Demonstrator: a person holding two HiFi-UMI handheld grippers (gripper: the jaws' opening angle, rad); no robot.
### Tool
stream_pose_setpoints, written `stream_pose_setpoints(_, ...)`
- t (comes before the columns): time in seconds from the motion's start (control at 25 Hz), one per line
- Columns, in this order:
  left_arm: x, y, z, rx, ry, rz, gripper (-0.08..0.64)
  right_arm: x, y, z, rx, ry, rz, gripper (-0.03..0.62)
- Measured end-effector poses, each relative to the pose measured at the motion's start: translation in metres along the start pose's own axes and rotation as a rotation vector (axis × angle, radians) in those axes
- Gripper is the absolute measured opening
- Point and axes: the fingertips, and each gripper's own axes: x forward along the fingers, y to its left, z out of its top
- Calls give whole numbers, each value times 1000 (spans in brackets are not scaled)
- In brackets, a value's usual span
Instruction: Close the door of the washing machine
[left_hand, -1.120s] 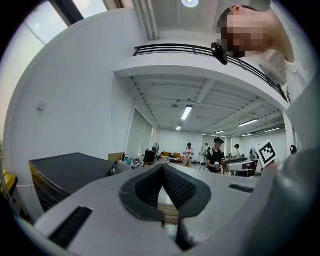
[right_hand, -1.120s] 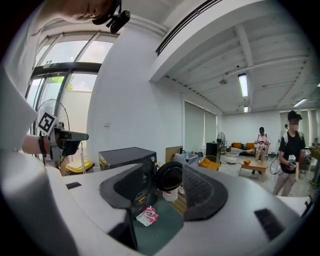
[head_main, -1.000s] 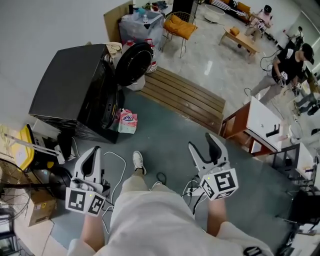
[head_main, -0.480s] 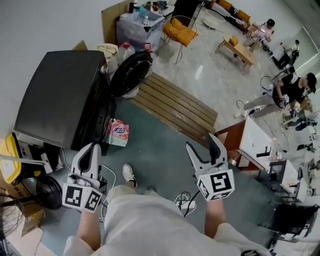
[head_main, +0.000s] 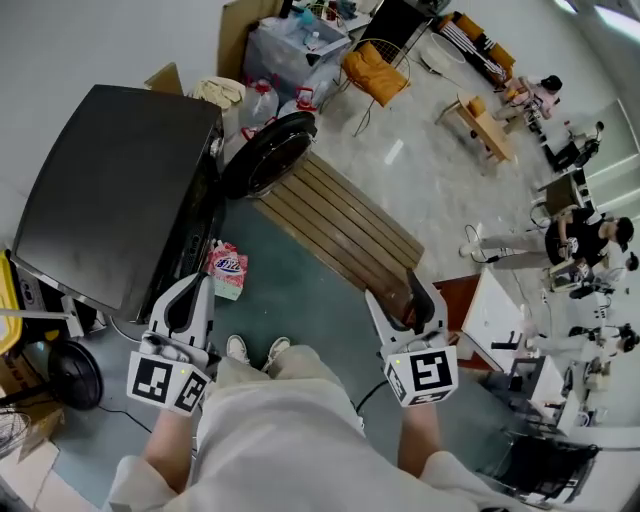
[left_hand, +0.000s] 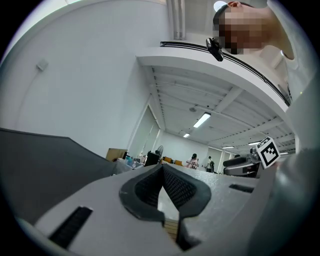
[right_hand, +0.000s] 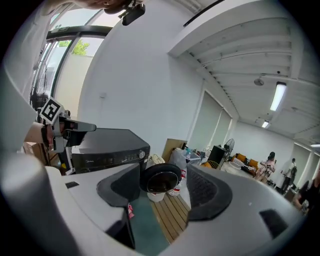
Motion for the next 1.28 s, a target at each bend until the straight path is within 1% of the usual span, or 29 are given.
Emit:
stream_pose_setpoints(0.12,21,-1,1,13,11,-2,5,27,-12,-3,-12,8,25,264)
stream_pose_setpoints(0.2,38,-2,-1,22,23,12,3,47,-26,-8,-18,5,46,264)
stream_pose_setpoints(0.28,59,-2,-4,38,29,39,5,75,-44,-17,-30,-2,79,264)
stream_pose_setpoints(0.36,80,1,-8,44,26,86,4,107,-61,-30,-49,9,117,264)
stream_pose_setpoints(0.44,99,4,-7,37,18,141,4,139,-78,-39,-89,29,160,264)
stream_pose_setpoints(0.64,135,0,10,71,14,236,5,221,-114,-44,-244,43,279,264)
stream_pose_setpoints(0.76,145,4,3,51,23,304,4,271,-127,-58,-313,68,352,264)
stream_pose_setpoints(0.92,158,11,-18,29,55,361,4,333,-130,-81,-412,109,436,266)
stream_pose_setpoints(1.08,166,19,-27,16,44,404,4,381,-119,-108,-466,175,520,278)
stream_pose_setpoints(1.16,170,21,-32,12,42,419,4,407,-113,-119,-490,184,541,278)
stream_pose_setpoints(1.28,172,20,-38,12,54,429,4,446,-104,-132,-528,187,545,278)
